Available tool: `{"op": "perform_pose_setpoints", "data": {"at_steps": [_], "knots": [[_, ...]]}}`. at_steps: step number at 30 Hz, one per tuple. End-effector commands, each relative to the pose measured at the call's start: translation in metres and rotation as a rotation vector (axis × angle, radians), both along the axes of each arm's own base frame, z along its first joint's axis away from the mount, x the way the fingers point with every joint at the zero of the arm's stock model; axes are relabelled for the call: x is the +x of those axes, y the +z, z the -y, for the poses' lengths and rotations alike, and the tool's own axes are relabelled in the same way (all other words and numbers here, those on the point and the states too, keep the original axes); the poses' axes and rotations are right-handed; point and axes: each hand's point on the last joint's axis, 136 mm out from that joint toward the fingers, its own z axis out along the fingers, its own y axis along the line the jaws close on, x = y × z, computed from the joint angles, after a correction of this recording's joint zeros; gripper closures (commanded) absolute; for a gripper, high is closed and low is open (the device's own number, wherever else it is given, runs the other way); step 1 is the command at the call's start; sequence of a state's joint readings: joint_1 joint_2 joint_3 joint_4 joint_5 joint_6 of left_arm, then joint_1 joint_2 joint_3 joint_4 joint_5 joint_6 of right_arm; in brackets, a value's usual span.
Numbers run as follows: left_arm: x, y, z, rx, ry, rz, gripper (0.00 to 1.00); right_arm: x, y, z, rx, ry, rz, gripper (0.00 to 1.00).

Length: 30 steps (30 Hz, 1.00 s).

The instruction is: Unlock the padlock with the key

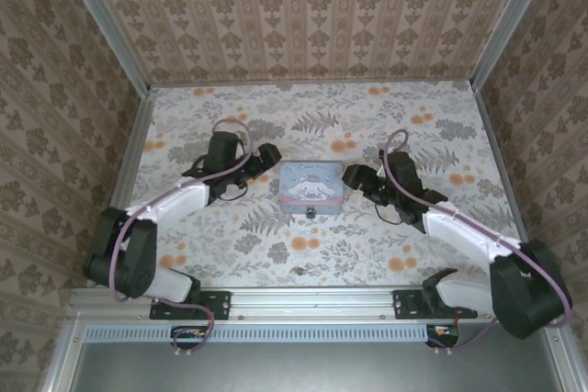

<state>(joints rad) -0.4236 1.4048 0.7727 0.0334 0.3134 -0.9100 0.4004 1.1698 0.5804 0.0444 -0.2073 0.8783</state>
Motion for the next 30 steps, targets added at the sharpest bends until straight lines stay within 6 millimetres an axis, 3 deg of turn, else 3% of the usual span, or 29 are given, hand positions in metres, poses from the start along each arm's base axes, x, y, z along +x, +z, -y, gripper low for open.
{"op": "perform_pose_setpoints", "data": {"at_steps": [1, 8, 16, 22, 30], "knots": [[-0.006, 0.013, -0.027, 0.032, 0.036, 0.043, 0.00, -0.027, -0.003, -0.003, -0.145, 0.142, -0.013, 0.32], [-0.015, 0.033, -0.052, 0.054, 0.077, 0.080, 0.00, -0.091, -0.016, -0.063, -0.338, 0.551, 0.008, 0.33], [-0.024, 0.045, -0.060, 0.051, 0.085, 0.098, 0.00, -0.151, -0.045, -0.128, -0.533, 0.919, 0.041, 0.35], [-0.027, 0.047, -0.065, 0.054, 0.090, 0.100, 0.00, -0.176, -0.072, -0.150, -0.670, 1.056, 0.032, 0.36], [-0.029, 0.046, -0.071, 0.047, 0.103, 0.099, 0.00, -0.182, -0.092, -0.159, -0.791, 1.084, 0.032, 0.41]]}}
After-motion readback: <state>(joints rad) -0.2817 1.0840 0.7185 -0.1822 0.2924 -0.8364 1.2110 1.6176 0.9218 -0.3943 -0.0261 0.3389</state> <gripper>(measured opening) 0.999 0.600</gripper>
